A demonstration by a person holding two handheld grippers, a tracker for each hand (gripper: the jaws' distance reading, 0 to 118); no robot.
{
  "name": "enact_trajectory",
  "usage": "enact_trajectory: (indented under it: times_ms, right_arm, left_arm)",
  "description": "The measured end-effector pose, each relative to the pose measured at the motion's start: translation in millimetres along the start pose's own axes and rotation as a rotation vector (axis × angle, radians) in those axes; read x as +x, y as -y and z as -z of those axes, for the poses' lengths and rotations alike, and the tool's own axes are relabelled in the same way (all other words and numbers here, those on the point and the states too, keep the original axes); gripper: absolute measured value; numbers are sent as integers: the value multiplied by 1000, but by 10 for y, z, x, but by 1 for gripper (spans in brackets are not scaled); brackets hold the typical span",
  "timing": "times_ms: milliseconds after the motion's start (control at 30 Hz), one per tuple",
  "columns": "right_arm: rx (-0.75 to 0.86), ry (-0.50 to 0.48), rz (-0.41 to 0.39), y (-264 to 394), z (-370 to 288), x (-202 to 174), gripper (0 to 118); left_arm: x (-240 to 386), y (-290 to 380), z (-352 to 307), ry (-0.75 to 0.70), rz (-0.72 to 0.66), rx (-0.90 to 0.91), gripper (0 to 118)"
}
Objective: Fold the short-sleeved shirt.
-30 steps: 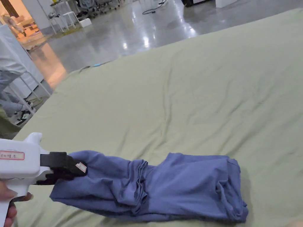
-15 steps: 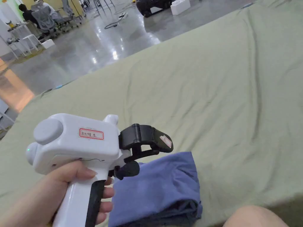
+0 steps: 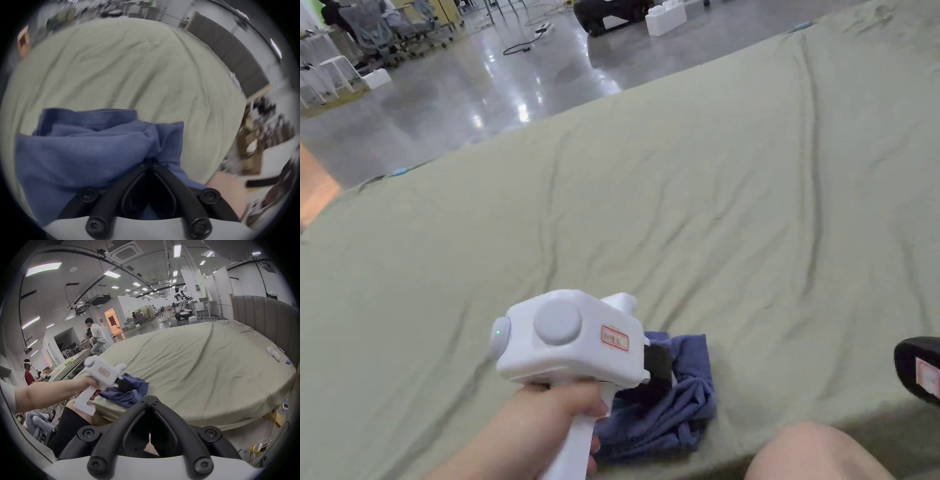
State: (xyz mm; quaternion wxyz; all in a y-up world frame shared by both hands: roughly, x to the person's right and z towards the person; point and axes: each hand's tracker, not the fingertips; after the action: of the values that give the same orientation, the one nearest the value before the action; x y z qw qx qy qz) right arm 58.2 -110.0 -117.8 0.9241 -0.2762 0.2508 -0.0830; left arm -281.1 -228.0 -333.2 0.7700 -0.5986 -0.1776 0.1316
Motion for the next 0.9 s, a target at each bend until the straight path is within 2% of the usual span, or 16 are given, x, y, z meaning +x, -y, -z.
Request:
enact_trajectory:
  times_ms: [33, 133, 167, 233, 300, 367, 467, 500, 533, 567, 600, 633, 700, 800, 900]
  right_arm:
    - [-29, -22, -17, -47, 63, -73, 2]
    - [-89, -103, -80, -261, 401, -302, 2]
    - [-120, -133, -85, -356, 579, -373, 2]
    - [-186, -210, -56, -525, 1003, -472, 2]
    - [-305, -259, 6, -617, 1606, -510, 2]
    - [-424, -242, 47, -534, 2169, -488, 2]
    - [-618, -115, 20, -162, 2845, -343, 2]
    - [-662, -97, 45, 9, 2966, -224, 2]
    - [-638, -135, 130, 122, 3018, -98, 2]
    - [-567, -220, 253, 88, 2966, 37, 2]
    - [-596, -238, 325, 54, 2939, 131, 2]
    - [-584, -241, 347, 67, 2912, 174, 2]
    - [-576, -232, 300, 96, 2821, 229, 2]
    - [-578, -235, 316, 66, 2803, 211, 2]
    - [-574, -244, 302, 68, 2797, 211, 2]
  left_arm:
    - [-71, -6, -87, 50, -51, -5, 0]
    - [-138, 139, -661, 33, 56, 119, 0]
    - [-231, 238, -910, 110, 70, 182, 0]
    - [-454, 460, -1330, 242, 13, 251, 0]
    - [-787, 688, -1628, 322, -74, 325, 0]
    - [-1084, 914, -1734, 357, -126, 391, 0]
    - [-1514, 1144, -1653, 405, -167, 419, 0]
    - [-1586, 1181, -1562, 426, -196, 425, 0]
    - [-1684, 1197, -1508, 462, -217, 419, 0]
    - [-1785, 1180, -1440, 530, -222, 420, 0]
    - [-1897, 1136, -1346, 615, -226, 424, 13]
    - [-1950, 1052, -1226, 677, -228, 403, 39]
    - [-2046, 827, -974, 673, -221, 312, 118]
    - [-2126, 556, -569, 583, -259, 254, 118]
    - [-1997, 387, -458, 691, -278, 275, 117]
